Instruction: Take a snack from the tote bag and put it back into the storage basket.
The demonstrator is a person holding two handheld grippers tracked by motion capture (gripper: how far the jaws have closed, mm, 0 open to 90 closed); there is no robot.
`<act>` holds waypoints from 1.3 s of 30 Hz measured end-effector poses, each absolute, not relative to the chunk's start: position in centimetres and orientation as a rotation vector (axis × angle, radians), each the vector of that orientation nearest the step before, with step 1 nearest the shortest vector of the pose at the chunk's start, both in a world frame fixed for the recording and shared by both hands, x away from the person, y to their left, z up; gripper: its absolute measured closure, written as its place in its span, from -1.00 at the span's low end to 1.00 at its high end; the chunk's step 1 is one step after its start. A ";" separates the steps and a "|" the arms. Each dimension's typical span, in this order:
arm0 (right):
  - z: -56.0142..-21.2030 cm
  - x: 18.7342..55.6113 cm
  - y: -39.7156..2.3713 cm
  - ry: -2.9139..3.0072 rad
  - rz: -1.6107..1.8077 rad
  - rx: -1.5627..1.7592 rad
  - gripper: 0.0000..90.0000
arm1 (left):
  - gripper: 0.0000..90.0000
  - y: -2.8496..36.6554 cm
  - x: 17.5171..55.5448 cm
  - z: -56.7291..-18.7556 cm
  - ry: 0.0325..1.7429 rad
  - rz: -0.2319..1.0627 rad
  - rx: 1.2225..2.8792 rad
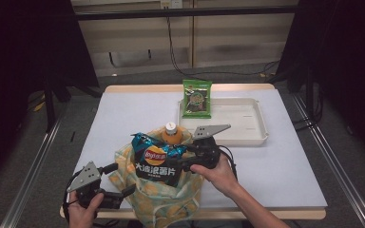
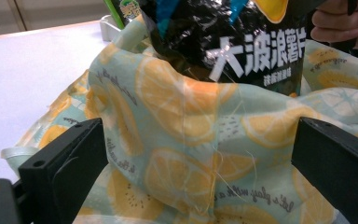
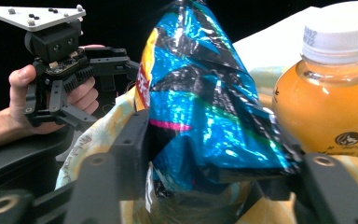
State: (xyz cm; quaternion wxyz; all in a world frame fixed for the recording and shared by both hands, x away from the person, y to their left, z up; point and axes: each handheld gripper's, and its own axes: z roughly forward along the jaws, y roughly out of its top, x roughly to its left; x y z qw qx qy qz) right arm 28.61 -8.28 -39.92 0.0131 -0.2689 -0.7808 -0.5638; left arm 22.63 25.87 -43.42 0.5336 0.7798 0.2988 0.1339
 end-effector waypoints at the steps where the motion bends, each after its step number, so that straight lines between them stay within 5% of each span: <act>1: -39.9 28.6 -8.3 -2.436 -1.756 -0.837 0.05 | -0.94 25.8 22.6 -43.4 0.715 0.318 1.858; 19: -39.7 27.8 -7.9 -2.432 -1.808 -0.770 0.77 | -0.94 25.9 22.3 -43.4 0.705 0.314 1.865; 39: -38.2 27.0 -8.4 -2.399 -1.946 -0.701 0.92 | -0.93 25.9 22.4 -43.5 0.702 0.319 1.875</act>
